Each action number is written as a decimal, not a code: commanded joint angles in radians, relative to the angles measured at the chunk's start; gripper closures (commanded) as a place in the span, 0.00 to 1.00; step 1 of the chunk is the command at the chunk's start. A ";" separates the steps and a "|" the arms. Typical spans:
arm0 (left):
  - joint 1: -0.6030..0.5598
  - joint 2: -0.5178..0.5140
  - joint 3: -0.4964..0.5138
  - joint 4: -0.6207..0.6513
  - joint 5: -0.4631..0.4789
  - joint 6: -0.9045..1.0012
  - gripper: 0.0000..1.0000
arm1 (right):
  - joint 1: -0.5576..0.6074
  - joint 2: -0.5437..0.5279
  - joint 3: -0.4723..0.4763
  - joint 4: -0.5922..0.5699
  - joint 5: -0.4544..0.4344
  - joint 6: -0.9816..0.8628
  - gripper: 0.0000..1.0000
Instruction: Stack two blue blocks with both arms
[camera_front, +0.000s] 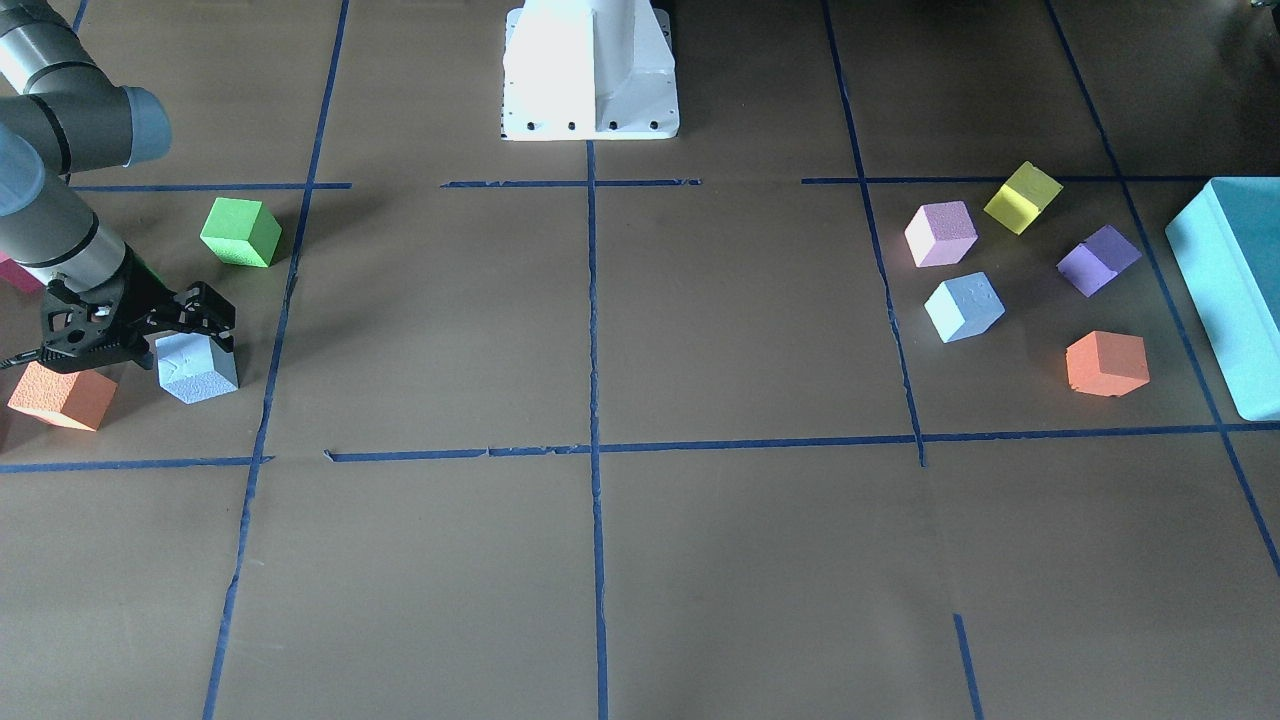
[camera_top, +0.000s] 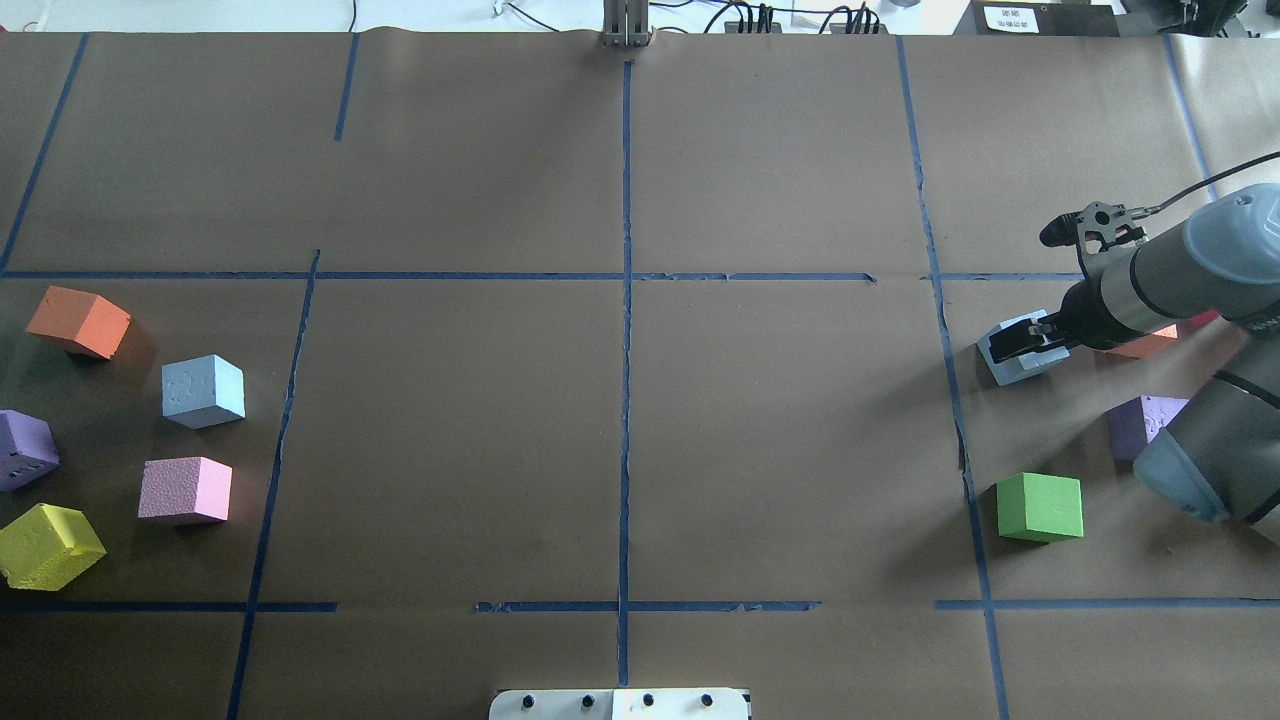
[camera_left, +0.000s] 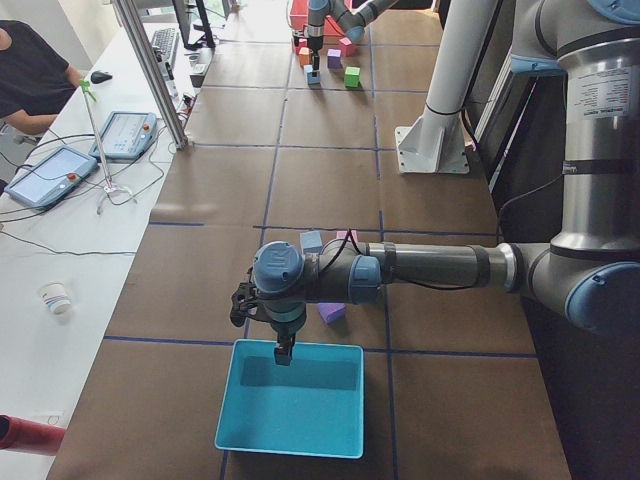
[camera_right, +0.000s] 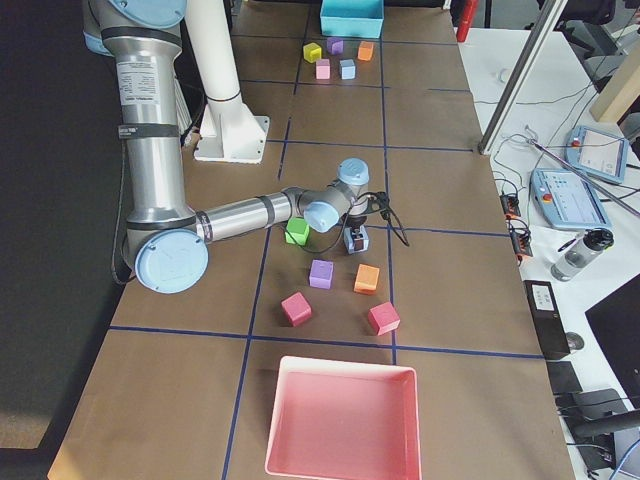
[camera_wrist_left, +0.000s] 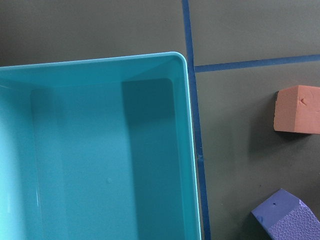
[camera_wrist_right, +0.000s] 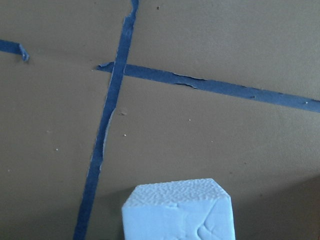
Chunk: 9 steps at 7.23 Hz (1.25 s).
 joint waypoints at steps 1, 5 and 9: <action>0.000 0.000 -0.002 0.000 0.000 0.000 0.00 | 0.000 0.006 -0.008 -0.001 0.001 -0.007 0.59; 0.000 0.000 -0.002 0.000 -0.002 0.000 0.00 | 0.072 0.101 0.028 -0.118 0.071 -0.009 1.00; 0.000 0.000 -0.006 0.000 0.000 -0.003 0.00 | -0.093 0.548 0.044 -0.628 -0.007 0.125 1.00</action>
